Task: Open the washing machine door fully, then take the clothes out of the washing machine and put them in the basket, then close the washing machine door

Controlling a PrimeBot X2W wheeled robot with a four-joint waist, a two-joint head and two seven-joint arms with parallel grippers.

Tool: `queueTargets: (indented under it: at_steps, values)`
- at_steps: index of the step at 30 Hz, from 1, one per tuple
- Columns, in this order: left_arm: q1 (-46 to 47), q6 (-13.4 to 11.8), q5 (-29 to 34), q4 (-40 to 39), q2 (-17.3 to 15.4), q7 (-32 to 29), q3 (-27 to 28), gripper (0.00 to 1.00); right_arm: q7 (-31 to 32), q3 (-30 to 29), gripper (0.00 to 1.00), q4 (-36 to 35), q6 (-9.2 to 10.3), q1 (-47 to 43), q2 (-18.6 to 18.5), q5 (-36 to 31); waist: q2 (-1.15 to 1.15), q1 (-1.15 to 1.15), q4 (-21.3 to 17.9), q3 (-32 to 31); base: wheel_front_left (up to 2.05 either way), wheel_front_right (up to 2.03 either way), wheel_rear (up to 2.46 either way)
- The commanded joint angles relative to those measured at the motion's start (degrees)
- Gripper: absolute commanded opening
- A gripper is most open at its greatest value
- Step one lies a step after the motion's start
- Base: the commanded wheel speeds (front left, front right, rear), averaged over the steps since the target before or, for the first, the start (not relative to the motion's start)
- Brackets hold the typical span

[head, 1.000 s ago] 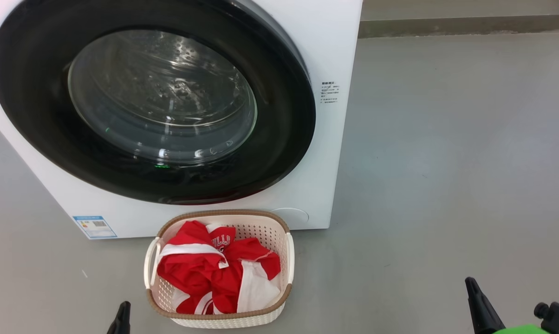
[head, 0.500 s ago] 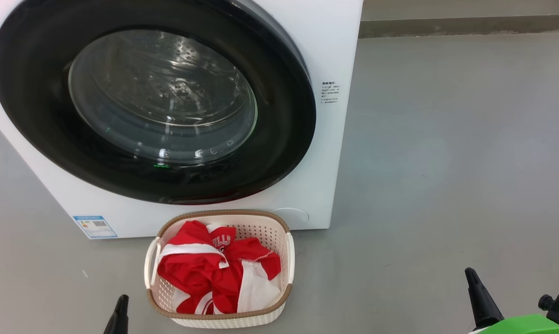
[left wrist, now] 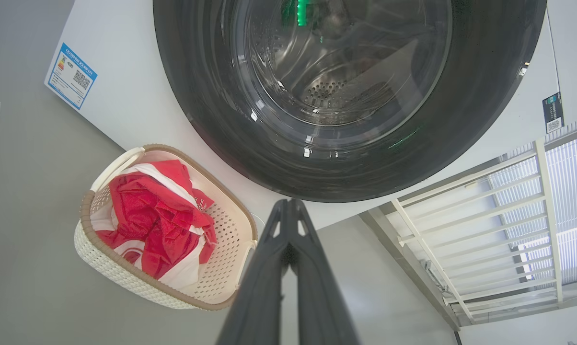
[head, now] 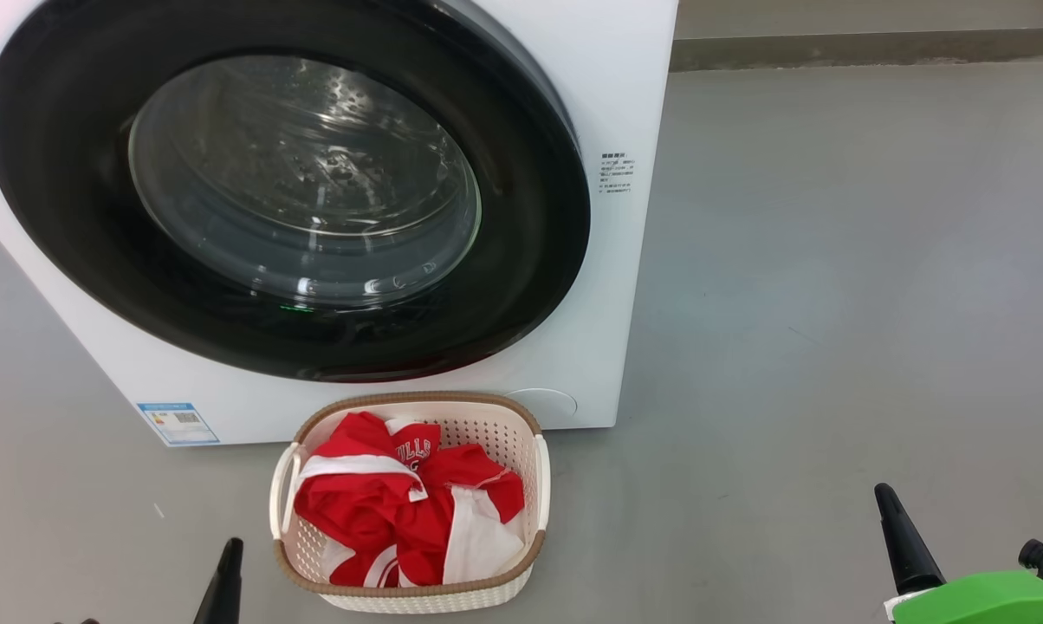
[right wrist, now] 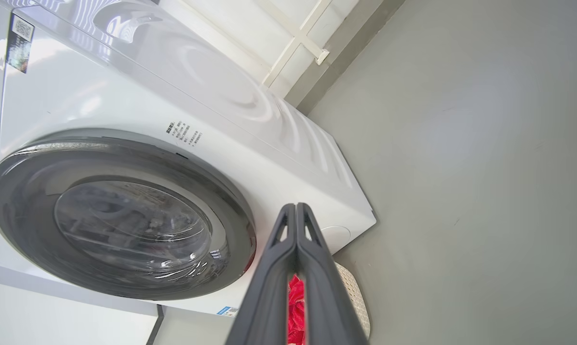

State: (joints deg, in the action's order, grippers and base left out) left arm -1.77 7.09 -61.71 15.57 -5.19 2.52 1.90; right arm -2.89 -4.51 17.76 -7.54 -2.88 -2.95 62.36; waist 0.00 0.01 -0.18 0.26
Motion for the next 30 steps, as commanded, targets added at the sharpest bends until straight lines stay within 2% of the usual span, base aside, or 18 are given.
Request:
queueTargets:
  at_steps: [1, 30]
  values:
    - [2.8, 0.2, -1.1, -1.3, -0.4, -0.3, 1.6, 0.00, 0.4, 0.5, 0.00, -1.7, 0.03, 2.9, -0.4, 1.3, 0.00, -0.01, 0.0, 0.0, 0.00, 0.00, 0.00]
    - [5.6, 0.3, -17.1, -1.5, 1.1, -5.1, 3.3, 0.00, 5.3, -0.9, 0.00, -2.8, 0.04, 6.3, -0.2, 16.8, 0.00, -0.01, 0.1, 0.0, 0.00, 0.00, 0.00]
